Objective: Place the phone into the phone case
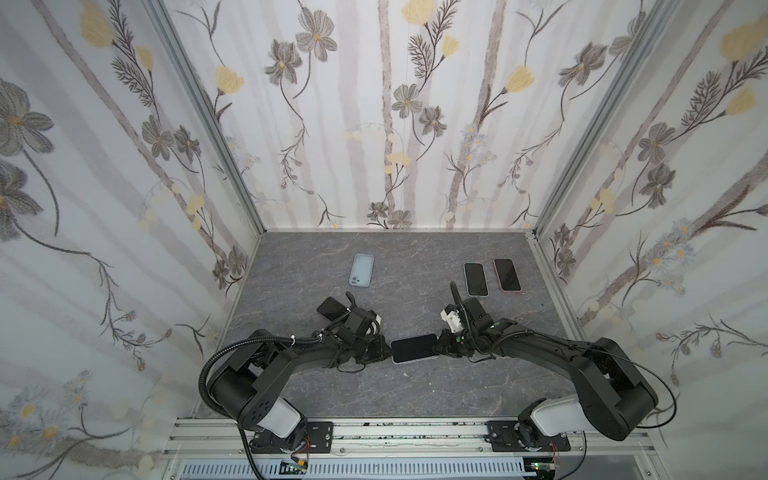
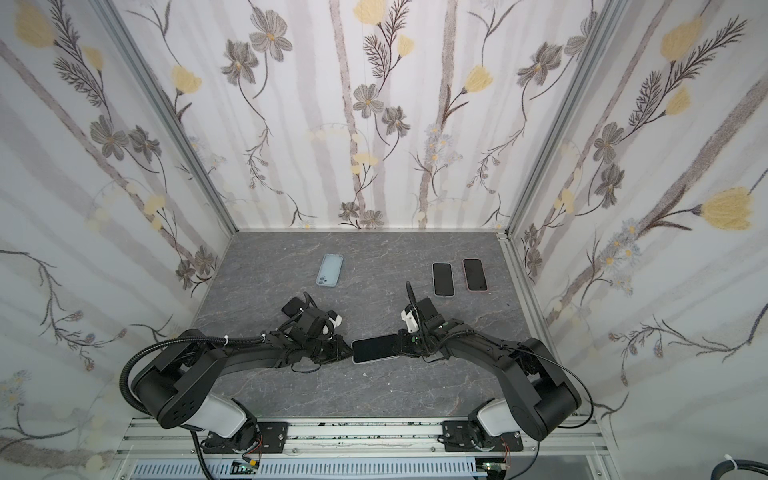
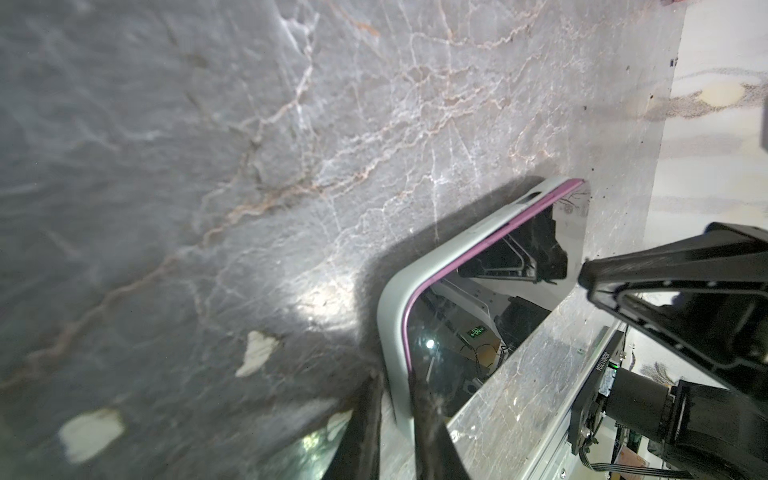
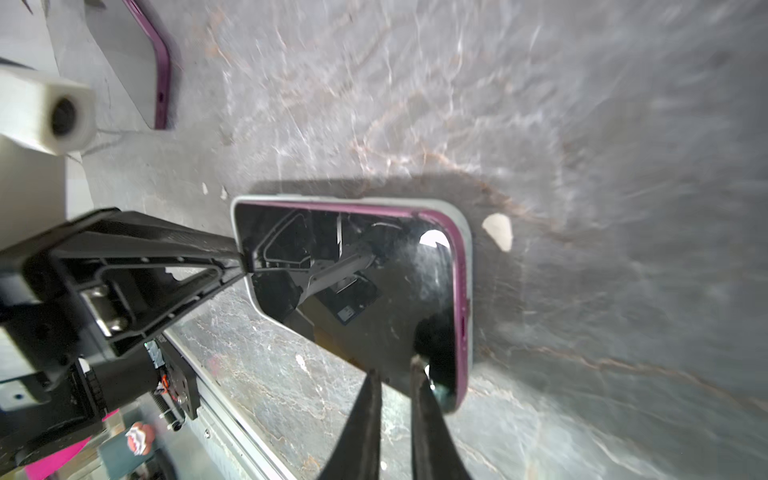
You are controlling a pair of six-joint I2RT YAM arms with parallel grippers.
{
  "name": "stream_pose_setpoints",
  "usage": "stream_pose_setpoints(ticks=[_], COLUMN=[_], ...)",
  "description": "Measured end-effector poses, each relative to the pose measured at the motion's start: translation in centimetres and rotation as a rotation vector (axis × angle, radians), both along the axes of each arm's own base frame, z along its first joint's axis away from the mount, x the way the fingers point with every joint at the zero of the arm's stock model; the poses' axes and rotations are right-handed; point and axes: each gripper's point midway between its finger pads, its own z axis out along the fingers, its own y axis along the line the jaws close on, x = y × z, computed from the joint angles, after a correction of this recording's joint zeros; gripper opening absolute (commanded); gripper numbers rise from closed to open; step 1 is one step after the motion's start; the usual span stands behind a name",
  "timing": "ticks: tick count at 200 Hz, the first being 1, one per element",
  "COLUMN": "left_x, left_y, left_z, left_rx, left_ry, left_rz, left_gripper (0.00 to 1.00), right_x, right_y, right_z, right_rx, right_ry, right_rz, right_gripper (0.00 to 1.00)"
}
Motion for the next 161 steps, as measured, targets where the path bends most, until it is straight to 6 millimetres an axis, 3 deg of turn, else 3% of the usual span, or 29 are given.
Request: stream_pose_setpoints(ticks=[27, 60, 88, 117, 161], left_x=[0.0, 0.0, -0.1, 0.0, 0.0], left_y=[0.1, 0.1, 0.0, -0.2, -0.4], left_z=[0.0, -0.1, -0.1, -0.1, 0.0], left_rx=[0.005, 0.007, 0.001, -0.006, -0.016], left_ry=[-0.002, -0.001, 0.002, 0.003, 0.004], left_rz=[0.003, 0.001, -0.005, -0.010, -0.013], left_gripper=[0.16, 0.18, 0.19, 0.20, 0.22], right_x=[1.1, 0.9, 0.0, -0.2, -0.1], right_y=[-0.6, -1.8, -2.0, -1.2, -0.7], right_z=[1.2, -0.3, -1.8, -2.0, -2.5], right_rx=[-0.017, -0.077, -0.102, -0.074, -0.072], right_ry=[-0.061, -0.036, 0.013, 0.018, 0.024], right_rz=[-0.025, -0.045, -0.031, -0.008, 0.006], right_gripper=[0.22, 0.22, 0.14, 0.09, 0.09])
